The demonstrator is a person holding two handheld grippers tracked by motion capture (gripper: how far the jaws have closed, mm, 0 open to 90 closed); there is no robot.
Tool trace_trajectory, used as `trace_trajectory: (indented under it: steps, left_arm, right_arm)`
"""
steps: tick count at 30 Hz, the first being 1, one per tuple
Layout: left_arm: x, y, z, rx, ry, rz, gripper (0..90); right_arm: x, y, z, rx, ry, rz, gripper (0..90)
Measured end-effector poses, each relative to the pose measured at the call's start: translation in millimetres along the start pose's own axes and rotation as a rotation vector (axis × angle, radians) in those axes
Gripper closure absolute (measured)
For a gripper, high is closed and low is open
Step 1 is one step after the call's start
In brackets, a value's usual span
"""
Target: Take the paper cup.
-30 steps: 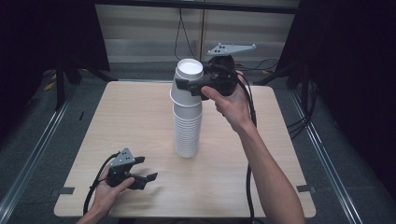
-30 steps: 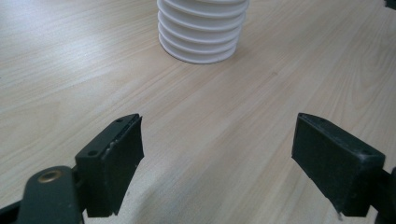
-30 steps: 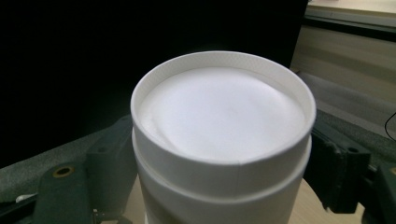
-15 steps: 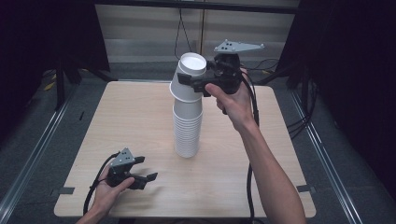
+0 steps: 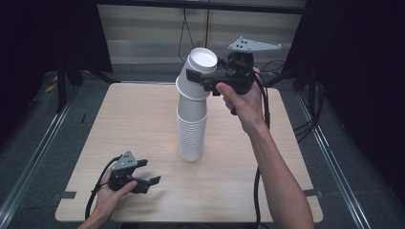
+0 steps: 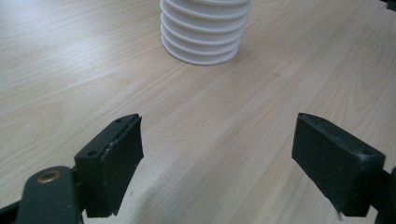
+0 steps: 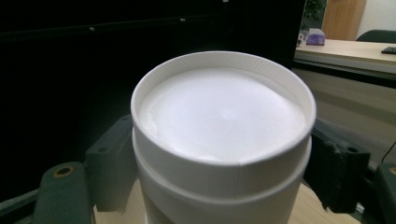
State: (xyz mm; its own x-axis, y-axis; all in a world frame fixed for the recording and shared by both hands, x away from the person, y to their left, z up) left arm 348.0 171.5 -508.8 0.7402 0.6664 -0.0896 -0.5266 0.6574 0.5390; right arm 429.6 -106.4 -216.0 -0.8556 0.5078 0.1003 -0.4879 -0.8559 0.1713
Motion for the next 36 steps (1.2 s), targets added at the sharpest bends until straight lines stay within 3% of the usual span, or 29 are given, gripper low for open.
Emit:
trace_trajectory:
  steps: [9,15,25,36]
  left_arm:
    - [-0.2,-0.5,-0.1,0.003,-0.002,0.000,16.2]
    - [1.0,-0.2,0.0,0.002,0.003,0.012,16.2]
    - [3.9,-0.4,-0.1,-0.005,0.020,0.031,16.1]
    - [3.2,-2.3,-0.9,0.002,0.022,0.029,16.1]
  right_arm:
    - [2.6,8.5,2.2,-0.048,0.000,0.036,21.4]
    - [3.6,11.6,2.7,-0.073,0.009,0.034,21.5]
    - [0.4,30.5,1.6,-0.135,-0.023,0.043,21.7]
    - [2.2,63.2,-4.7,-0.113,0.007,-0.020,21.7]
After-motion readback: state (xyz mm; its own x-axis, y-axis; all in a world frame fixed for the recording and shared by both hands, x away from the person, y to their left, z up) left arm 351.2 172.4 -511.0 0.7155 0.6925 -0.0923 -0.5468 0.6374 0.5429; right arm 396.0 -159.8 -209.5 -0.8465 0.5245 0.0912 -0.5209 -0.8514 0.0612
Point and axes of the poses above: each handheld gripper's, and its own axes: y roughly backward along the jaws, z roughly out of its top, x roughly to its left, the point moved 3 cm from there along -y, roughly forward along the jaws, and after that the axes turned 7 degrees about z, right-handed, at the moved point
